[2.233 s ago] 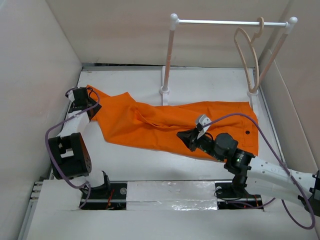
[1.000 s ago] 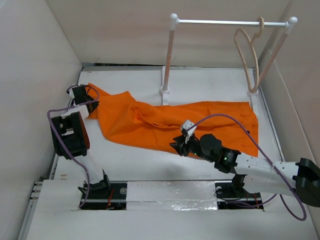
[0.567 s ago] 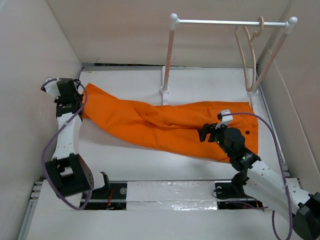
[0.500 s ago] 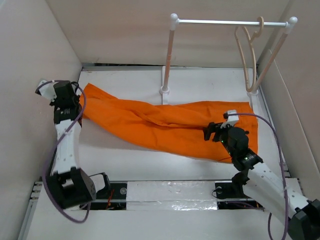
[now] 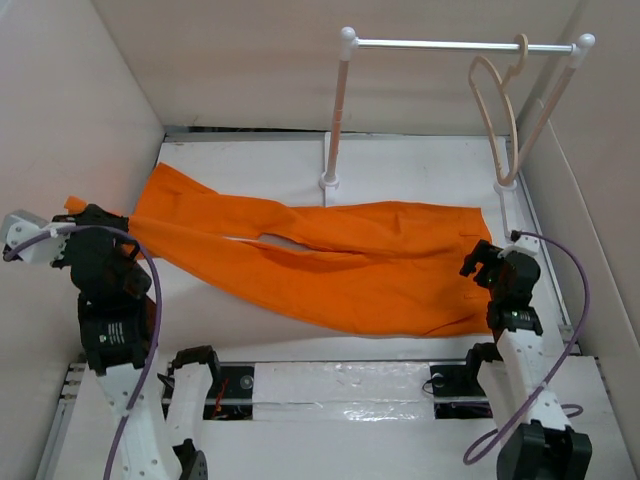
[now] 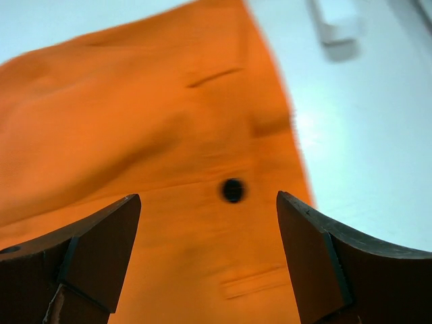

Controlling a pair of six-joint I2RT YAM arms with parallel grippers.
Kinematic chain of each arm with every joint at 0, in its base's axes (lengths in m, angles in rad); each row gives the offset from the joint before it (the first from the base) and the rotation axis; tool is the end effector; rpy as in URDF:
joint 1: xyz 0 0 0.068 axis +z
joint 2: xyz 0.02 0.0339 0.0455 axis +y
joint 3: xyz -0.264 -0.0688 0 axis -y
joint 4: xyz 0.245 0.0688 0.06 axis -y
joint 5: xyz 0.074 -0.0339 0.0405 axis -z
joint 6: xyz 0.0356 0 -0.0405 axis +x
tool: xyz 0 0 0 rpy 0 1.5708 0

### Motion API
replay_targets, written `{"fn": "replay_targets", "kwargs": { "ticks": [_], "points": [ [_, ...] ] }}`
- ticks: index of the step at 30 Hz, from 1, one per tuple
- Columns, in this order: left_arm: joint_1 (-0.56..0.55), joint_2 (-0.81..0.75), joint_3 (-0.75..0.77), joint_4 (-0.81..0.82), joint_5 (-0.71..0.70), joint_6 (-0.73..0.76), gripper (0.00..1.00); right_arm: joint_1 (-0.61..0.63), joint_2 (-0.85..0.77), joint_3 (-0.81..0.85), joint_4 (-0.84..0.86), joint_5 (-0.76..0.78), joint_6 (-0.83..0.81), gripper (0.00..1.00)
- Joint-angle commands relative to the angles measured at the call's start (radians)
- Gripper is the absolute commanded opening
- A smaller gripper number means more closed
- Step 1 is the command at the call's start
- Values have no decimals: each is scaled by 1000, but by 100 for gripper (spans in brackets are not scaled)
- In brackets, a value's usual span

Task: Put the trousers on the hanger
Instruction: Fold the trousers at the center of the board.

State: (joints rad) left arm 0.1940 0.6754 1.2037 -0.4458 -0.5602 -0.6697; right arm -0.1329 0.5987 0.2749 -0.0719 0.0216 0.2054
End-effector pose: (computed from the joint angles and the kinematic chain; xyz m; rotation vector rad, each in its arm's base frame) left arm 0.0936 0.0377 0.4625 -1.0062 1.1138 0.0339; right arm 0.1529 -0.0212 0.1990 0.3450 1.9360 0.0262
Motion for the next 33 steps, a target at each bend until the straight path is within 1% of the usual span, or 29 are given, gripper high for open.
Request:
{"fn": "replay_targets", "kwargs": {
  "ticks": [1,2,3,4,5,7,8,10,12,13,15,20,22,23,24,25,26,27,30,32,33],
  "points": [
    [-33,-86,53,45,15,22,0,-108,86,56,6,-26,-26,88],
    [-33,-109,43,56,32,22,0,-108,117,58,33,-26,-15,88],
    [-33,-135,28,61,52,28,0,-152,154,64,53,-26,-6,92],
    [-44,-161,-4,62,92,28,0,-171,241,84,81,-63,-4,93],
    [-44,-218,-21,70,109,32,0,-186,292,99,139,-87,9,93],
    [-71,-270,-52,68,140,45,0,-211,396,139,176,-176,3,95],
    [-83,-304,-73,67,144,59,0,-226,497,186,184,-199,0,95],
    [-111,-333,-93,61,138,100,0,-226,585,214,243,-291,-3,95],
    [-142,-372,-110,44,141,125,0,-226,689,257,267,-289,18,96],
    [-142,-385,-113,38,144,134,0,-226,716,264,288,-287,28,96],
    [-180,-424,-118,35,155,156,0,-237,789,299,311,-296,38,96],
    [-234,-461,-99,21,221,185,0,-237,946,375,360,-403,43,94],
    [-266,-470,-96,7,217,206,0,-247,986,388,376,-426,48,88],
    [-280,-480,-89,-2,209,209,0,-247,995,388,401,-434,64,83],
    [-300,-488,-87,-14,201,223,0,-237,1004,388,423,-452,75,66],
    [-309,-497,-85,-17,197,232,0,-237,1013,383,454,-463,90,58],
    [-321,-511,-75,-21,188,242,0,-237,1021,370,524,-472,119,44],
    [-333,-514,-63,-40,172,251,0,-237,1021,365,547,-477,133,22],
    [-386,-527,12,-70,79,277,0,-237,1009,380,612,-460,173,4],
    [-416,-549,54,-73,30,288,0,-237,1009,417,578,-424,177,1],
    [-416,-557,62,-68,20,288,0,-237,1020,469,555,-414,170,0]
  ]
}}
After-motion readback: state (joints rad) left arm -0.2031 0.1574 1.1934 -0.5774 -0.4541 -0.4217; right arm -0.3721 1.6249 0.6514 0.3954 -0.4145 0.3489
